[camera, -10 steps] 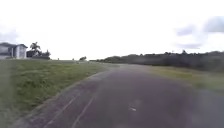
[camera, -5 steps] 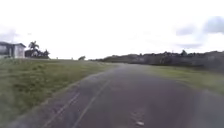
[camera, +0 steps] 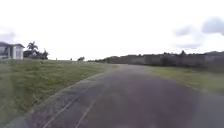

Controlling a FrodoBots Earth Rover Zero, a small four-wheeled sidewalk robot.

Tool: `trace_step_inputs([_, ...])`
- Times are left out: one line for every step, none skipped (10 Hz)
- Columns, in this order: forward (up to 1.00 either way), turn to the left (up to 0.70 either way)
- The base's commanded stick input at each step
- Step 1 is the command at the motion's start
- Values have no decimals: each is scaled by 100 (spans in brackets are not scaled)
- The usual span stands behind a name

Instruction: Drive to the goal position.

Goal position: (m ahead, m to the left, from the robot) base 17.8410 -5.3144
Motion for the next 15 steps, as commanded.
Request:
trace_step_inputs([70, -3])
trace_step_inputs([70, -10])
trace_step_inputs([70, -29])
trace_step_inputs([70, 0])
trace_step_inputs([70, 0])
trace_step_inputs([70, 0])
trace_step_inputs([70, 0])
trace_step_inputs([70, 0])
trace_step_inputs([70, 0])
trace_step_inputs([70, 0])
trace_step_inputs([70, 0])
trace_step_inputs([70, 0])
trace_step_inputs([70, 0])
trace_step_inputs([70, 0])
trace_step_inputs([70, 0])
